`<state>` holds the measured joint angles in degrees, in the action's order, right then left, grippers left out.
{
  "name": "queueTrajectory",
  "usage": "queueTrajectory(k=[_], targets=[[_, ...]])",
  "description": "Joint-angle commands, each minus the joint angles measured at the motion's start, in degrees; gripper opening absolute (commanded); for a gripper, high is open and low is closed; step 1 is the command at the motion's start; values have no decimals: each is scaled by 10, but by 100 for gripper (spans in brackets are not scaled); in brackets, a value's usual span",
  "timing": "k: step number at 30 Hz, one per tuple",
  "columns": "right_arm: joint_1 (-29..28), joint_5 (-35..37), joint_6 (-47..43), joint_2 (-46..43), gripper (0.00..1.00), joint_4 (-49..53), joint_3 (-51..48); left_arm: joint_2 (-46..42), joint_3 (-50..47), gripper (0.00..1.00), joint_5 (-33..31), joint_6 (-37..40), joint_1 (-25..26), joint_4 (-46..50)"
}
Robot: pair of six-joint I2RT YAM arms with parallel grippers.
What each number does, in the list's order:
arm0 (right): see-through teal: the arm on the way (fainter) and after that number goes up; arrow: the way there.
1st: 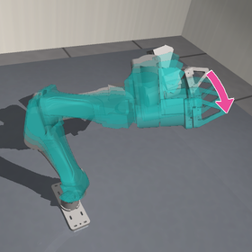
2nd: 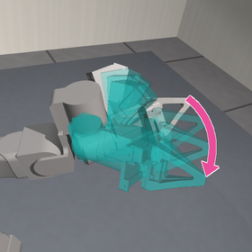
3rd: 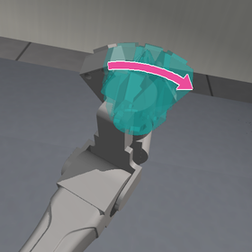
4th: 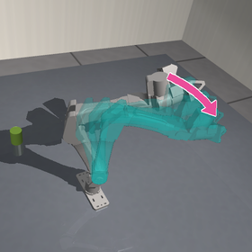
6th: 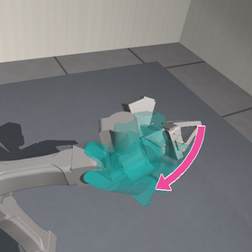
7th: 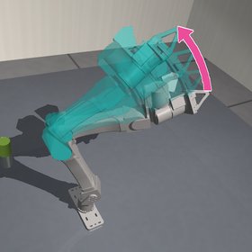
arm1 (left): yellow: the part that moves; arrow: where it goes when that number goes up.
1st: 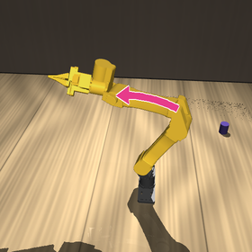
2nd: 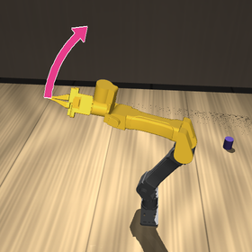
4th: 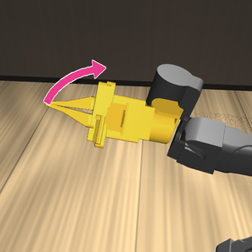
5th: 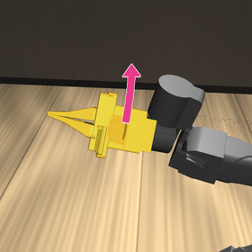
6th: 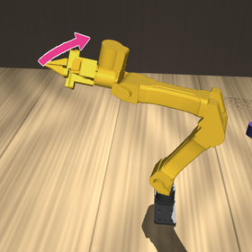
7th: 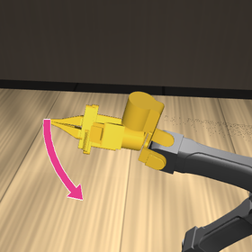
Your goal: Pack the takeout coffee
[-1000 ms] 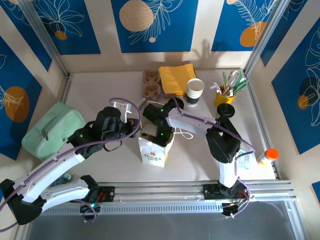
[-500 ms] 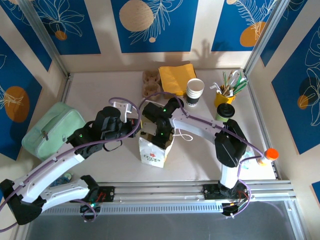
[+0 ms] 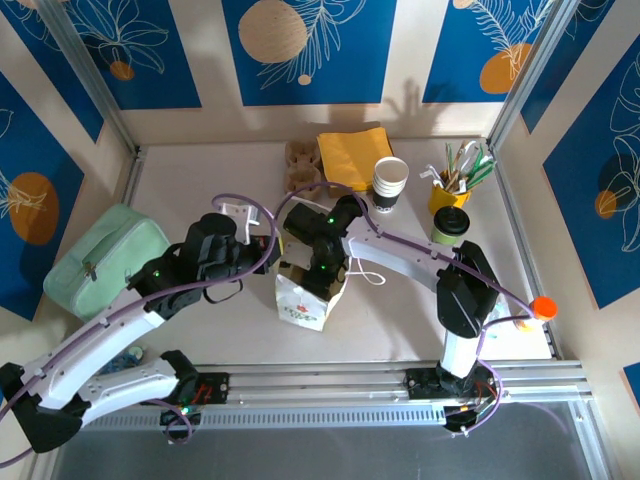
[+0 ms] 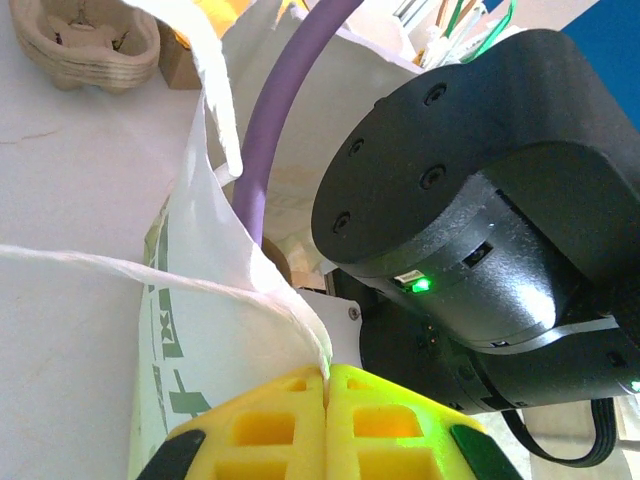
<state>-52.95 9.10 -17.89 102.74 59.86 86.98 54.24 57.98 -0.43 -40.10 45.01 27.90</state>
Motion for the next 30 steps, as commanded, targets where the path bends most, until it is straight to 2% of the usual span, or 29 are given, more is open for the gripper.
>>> queueTrajectory(k=[1,5,19,30], targets=[[-16,-8,-13,-35,48,11,26,2,8,0,-14,-7,-2,22],[-30,2,-10,-38,45,24,31,5,12,0,-27,-21,-3,43],[-40,24,-23,-69,40,-46,-40,-3,5,0,-30,-36,-2,55],[-26,-2,-35,-84,41,-12,-3,-7,-9,0,-17,-20,-3,49]])
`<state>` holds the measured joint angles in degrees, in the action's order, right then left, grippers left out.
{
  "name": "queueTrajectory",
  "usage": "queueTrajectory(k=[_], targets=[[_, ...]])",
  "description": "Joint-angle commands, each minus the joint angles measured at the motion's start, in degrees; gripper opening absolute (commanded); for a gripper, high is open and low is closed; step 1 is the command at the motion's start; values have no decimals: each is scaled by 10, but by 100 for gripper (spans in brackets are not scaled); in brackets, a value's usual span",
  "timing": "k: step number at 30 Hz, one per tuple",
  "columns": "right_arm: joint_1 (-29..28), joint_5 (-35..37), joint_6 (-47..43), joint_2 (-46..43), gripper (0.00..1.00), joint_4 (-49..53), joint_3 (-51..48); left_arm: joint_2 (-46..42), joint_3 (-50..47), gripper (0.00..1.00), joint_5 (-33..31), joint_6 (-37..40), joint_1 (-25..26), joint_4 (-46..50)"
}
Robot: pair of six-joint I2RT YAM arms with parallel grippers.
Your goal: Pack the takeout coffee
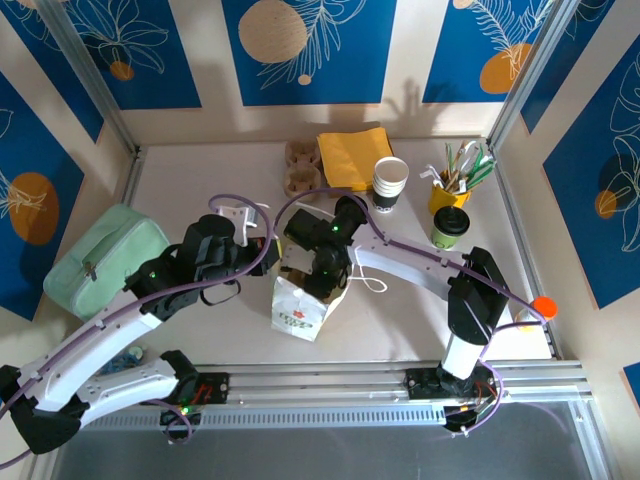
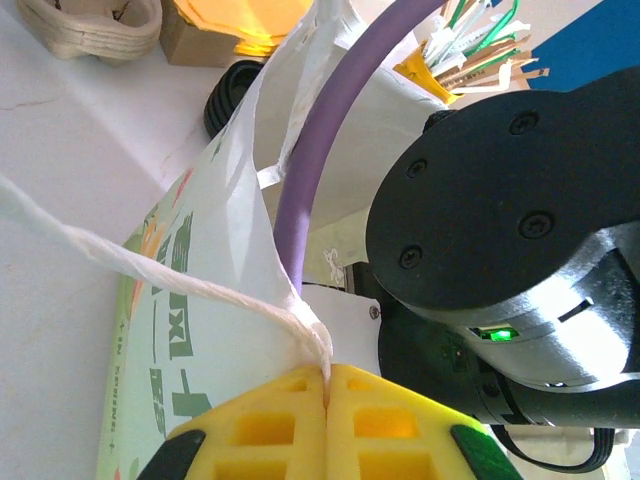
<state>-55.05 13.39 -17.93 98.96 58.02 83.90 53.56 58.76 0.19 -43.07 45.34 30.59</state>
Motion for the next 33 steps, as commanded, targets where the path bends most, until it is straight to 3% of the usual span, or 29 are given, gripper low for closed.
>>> queueTrajectory(k=[1,24,33], targets=[[-3,-47,-34,-48,41,6,26,-5,-20,1,-22,11,-6,21],[0,-44,-50,-54,41,12,63,-65,12,43,-34,56,-6,38],[2,-53,-60,-74,44,13,89,-72,30,50,-34,74,-7,47]])
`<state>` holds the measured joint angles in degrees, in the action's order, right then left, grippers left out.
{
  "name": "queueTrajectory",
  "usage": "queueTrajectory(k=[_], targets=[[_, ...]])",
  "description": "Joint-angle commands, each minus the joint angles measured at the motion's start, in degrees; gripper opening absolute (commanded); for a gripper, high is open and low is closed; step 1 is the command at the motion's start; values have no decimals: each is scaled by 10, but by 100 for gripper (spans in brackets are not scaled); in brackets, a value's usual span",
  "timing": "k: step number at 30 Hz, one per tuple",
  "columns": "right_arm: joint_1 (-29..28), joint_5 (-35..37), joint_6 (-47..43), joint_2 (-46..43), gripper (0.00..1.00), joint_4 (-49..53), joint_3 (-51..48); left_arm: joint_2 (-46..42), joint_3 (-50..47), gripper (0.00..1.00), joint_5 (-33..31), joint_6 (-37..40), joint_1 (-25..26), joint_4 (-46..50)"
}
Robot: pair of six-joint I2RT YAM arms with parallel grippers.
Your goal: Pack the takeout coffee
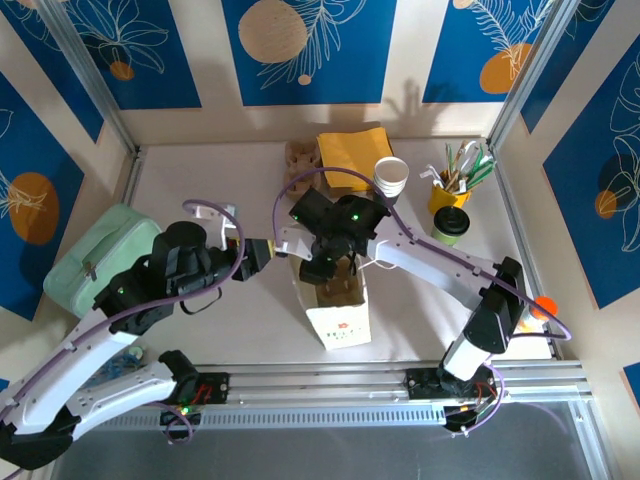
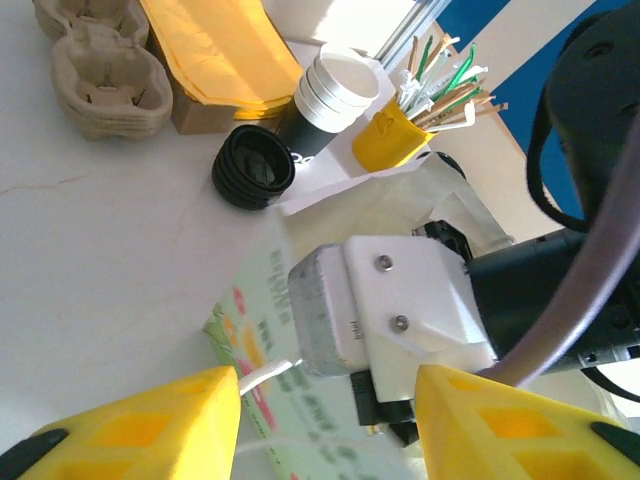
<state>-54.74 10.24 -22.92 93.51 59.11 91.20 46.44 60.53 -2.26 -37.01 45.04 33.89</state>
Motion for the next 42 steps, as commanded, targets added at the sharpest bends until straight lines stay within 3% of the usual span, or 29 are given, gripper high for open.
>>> queueTrajectory(k=[1,18,24,27,30,36,42], targets=[[-2,-22,-10,-20,44,2,15,0,10,50,-8,13,-3,12],[17,-20,19,-85,47,-10,28,66,16,51,27,-23,-2,-8],[33,-14,60,-129,50,-16,30,77,35,51,6,-28,19,1],[49,-1,108,-148,53,-11,44,79,51,51,-22,-28,33,20],[71,33,189,-161,63,18,77,82,62,51,-43,-28,43,37],[126,86,372,-160,71,133,131,78,64,55,-82,-25,43,57],[145,56,462,-158,75,157,111,83,62,57,-92,-18,43,56]])
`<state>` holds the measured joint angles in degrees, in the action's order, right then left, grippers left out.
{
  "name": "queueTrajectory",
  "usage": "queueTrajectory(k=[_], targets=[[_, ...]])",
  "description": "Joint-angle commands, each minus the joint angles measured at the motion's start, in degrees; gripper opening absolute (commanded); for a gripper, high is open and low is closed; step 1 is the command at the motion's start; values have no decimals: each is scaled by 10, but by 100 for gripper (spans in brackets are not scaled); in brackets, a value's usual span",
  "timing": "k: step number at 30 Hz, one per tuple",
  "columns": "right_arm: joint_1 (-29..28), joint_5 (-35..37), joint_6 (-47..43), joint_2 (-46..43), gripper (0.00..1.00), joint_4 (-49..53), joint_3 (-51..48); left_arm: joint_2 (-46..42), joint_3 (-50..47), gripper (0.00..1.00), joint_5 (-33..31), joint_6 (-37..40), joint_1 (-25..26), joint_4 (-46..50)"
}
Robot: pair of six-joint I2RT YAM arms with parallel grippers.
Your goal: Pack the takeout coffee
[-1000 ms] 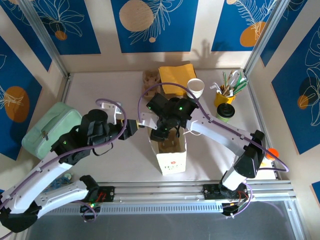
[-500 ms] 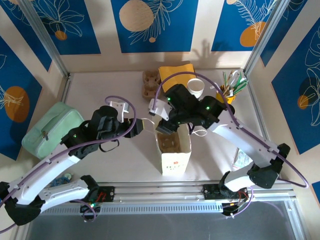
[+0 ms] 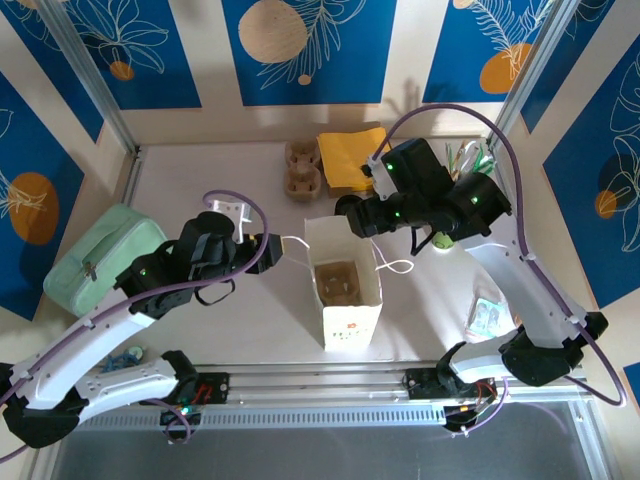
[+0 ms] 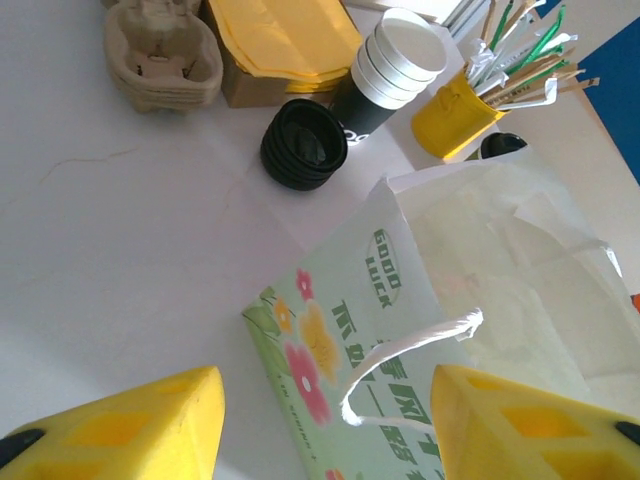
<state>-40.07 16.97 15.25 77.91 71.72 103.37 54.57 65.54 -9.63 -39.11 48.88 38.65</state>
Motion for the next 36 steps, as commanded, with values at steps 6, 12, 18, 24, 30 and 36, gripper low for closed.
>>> queueTrajectory(k=[6,12,18,24,30,36], targets=[[-3,-4,123,21,71,15,-46,5,2,58,-16,3,4,-1],[-3,-1,132,57,57,4,-67,-6,-13,60,-22,4,4,-4],[2,-10,137,81,30,-20,-81,-14,-21,61,-28,4,4,-1],[1,-11,141,72,9,-53,-91,-28,-33,64,-48,6,1,-3],[-13,3,133,16,0,-125,-118,-64,-59,67,-117,-1,2,-7],[-33,44,127,-68,0,-217,-168,-109,-86,72,-174,-12,1,-3]])
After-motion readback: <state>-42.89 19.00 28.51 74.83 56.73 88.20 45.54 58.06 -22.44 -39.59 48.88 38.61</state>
